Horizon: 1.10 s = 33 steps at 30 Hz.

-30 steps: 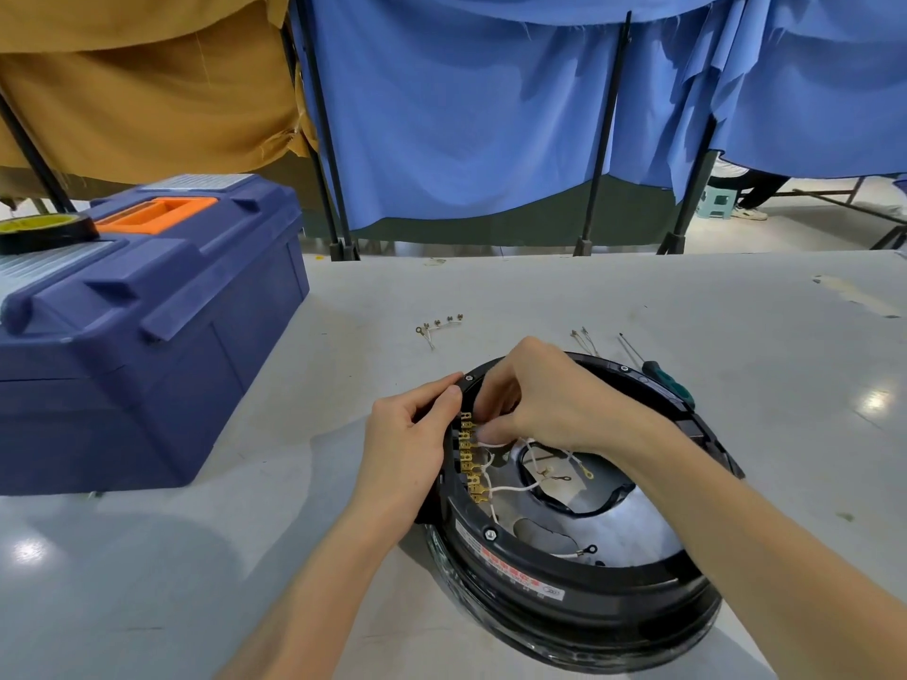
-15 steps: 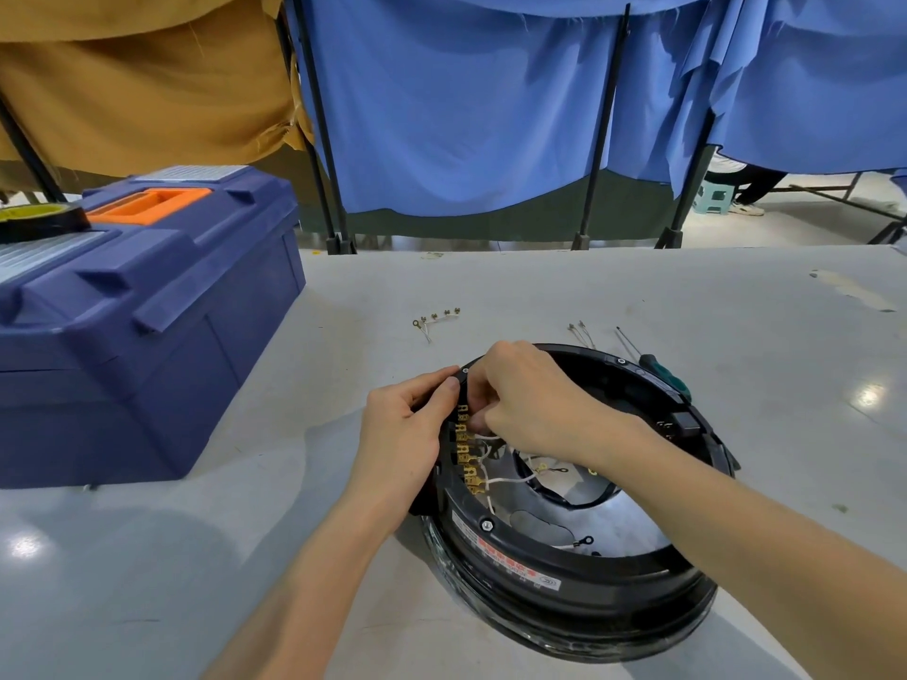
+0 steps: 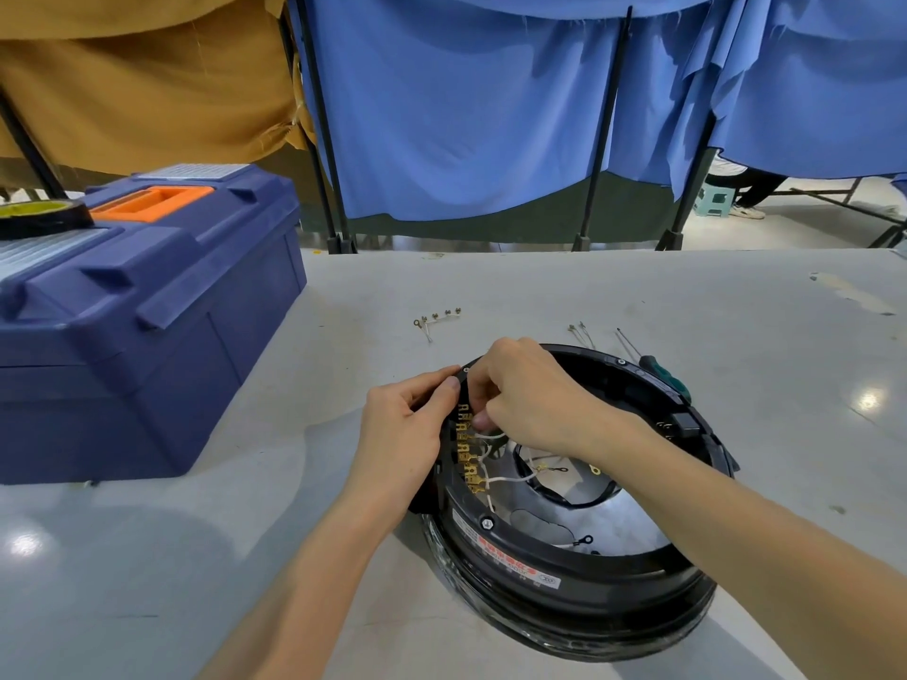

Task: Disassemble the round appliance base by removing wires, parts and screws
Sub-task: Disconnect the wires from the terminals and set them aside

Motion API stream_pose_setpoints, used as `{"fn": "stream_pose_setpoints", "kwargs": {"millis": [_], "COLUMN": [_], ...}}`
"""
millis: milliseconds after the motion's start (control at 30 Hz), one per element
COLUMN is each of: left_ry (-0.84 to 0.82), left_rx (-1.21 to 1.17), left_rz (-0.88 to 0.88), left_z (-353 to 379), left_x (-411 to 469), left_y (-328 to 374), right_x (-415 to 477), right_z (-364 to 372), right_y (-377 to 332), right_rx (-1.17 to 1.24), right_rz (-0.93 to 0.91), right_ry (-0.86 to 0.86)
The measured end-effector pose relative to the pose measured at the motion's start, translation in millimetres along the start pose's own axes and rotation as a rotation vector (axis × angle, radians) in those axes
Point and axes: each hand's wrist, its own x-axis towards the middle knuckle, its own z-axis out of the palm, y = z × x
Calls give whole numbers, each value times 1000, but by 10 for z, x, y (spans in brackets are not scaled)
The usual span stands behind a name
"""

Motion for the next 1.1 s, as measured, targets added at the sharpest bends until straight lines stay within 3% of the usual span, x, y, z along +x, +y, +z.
{"fn": "stream_pose_setpoints", "kwargs": {"millis": [300,500,867,1000,1100], "left_ry": [-5,9,4,14,4], "left_rx": [5,7,4,-4,-9], "left_rz": [11,10,-31,-36,-33], "left_z": [-2,-3,-16,-9,-9], "left_x": [-5,3,37,37,34], "left_y": [-5,-21,-42,-54,-59], "right_x": [-10,-12,5,-5,1], "right_z": [-11,-87,-284,-380,-439], "right_y": [33,194,289,343,340], "right_rx": [-4,138,797,1027,1070], "right_rz": [7,83,201,233,238], "right_ry": [-4,53,486,548,538]}}
